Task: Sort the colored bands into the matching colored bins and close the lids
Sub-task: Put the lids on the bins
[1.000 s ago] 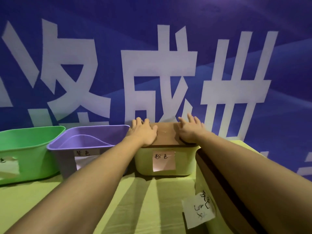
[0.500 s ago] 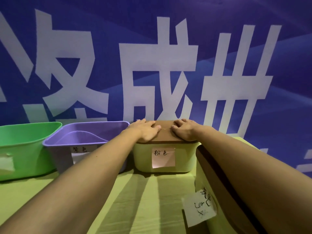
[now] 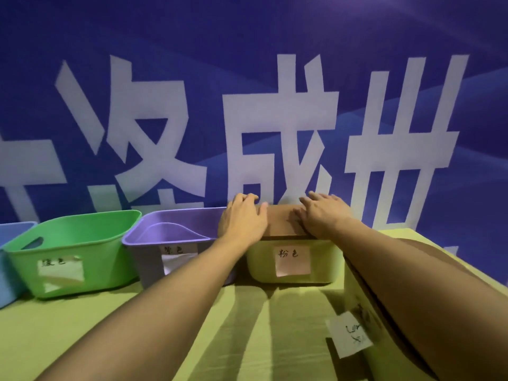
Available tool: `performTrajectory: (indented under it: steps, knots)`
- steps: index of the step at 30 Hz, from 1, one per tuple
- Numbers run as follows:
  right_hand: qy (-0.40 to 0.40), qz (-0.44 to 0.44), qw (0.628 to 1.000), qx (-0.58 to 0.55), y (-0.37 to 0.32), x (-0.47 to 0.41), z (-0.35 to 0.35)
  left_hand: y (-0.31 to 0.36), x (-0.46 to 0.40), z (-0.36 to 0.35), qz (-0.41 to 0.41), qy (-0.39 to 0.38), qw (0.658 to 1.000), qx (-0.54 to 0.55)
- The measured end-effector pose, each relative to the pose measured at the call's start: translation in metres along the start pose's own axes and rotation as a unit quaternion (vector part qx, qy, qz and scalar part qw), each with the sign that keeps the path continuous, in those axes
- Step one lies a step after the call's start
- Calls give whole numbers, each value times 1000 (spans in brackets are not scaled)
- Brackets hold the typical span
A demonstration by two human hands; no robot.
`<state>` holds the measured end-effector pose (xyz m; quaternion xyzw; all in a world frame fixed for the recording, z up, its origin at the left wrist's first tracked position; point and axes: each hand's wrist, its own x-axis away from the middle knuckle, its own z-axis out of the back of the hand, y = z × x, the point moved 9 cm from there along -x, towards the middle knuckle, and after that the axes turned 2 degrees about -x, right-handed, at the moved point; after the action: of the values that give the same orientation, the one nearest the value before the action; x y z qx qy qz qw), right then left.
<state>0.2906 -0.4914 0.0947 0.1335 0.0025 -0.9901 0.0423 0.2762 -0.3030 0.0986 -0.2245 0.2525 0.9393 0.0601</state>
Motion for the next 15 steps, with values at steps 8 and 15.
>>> performTrajectory:
  steps: [8, 15]
  knots:
    - [79, 110, 980, -148, -169, 65, 48, -92, 68, 106, 35, 41, 998, -34]
    - [74, 167, 958, -223, -317, 112, 41, -224, 160, 197, 137, 56, 987, -64]
